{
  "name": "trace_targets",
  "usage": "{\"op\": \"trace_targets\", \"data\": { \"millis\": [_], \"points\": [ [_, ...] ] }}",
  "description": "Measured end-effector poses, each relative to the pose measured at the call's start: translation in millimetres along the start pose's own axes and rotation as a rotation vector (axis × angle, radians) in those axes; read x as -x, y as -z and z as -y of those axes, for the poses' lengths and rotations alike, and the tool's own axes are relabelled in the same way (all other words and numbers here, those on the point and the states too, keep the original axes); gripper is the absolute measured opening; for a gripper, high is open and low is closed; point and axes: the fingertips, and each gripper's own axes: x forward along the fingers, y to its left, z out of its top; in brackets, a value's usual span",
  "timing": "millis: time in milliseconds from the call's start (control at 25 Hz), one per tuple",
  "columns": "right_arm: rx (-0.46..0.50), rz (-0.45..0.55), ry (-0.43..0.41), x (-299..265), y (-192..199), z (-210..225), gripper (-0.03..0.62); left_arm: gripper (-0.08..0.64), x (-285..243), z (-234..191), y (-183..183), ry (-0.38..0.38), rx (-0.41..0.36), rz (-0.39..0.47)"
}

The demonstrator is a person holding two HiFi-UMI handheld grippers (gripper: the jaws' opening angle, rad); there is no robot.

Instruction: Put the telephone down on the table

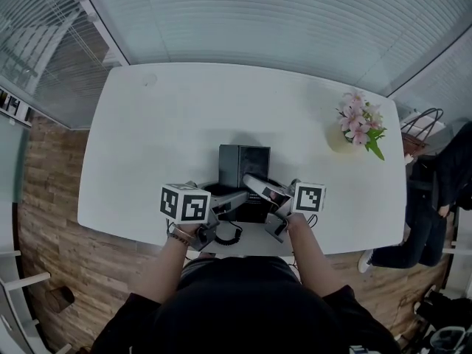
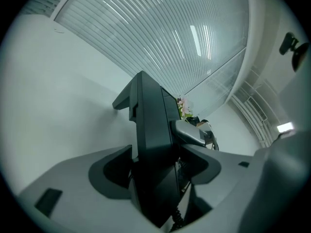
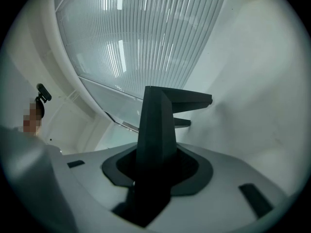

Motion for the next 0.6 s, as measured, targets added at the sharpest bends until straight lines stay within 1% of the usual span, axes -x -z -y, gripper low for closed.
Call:
{"op": "trace_targets", "data": {
  "millis": [160, 440, 520, 600],
  "points": [
    [0.035, -0.027, 0.040, -0.6, 1.7, 1.9, 0.164, 0.316, -0.5, -2.5, 1.7, -0.015, -0.007, -0.013],
    [0.052, -0.030, 0.067, -0.4, 3.2, 1.9, 0.164, 0.317, -1.9, -3.9, 3.8, -0.018, -0.006, -0.038],
    [0.084, -0.036, 0.089, 0.1, 2.3, 2.7, 0.163, 0.318, -3.0, -2.8, 5.1, -0.010, 0.002, -0.052],
    [0.136, -0.039, 0.137, 3.6, 0.1, 9.8, 0.169, 0.318, -4.9, -0.9, 8.0, 0.003, 0.020, -0.073]
  ]
}}
